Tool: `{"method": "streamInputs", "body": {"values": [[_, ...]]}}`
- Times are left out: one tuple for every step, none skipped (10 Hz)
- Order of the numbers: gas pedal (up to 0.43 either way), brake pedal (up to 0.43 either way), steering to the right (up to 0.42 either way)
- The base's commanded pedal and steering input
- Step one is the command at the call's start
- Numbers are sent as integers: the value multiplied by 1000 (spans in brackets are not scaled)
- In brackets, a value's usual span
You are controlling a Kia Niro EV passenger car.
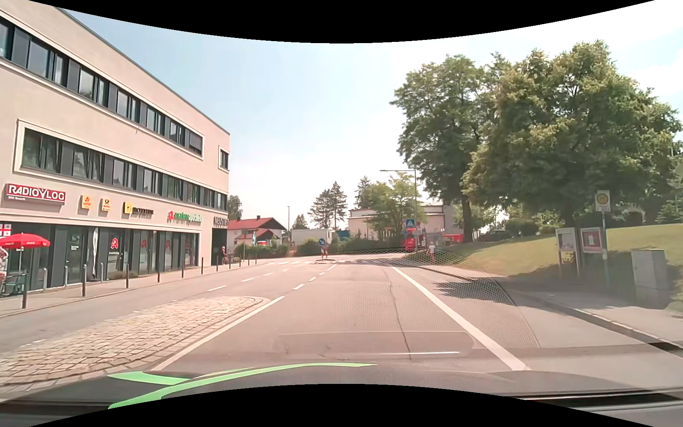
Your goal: Follow the waypoints while adhering to traffic rules and regulations
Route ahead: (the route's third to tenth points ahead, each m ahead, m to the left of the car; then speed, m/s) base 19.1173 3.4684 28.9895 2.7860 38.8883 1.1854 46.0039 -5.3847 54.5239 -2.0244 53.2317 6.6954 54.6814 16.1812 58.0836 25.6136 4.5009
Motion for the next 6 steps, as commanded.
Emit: {"method": "streamInputs", "body": {"values": [[220,0,1],[220,0,19],[220,0,33],[220,0,35],[220,0,37],[220,0,39]]}}
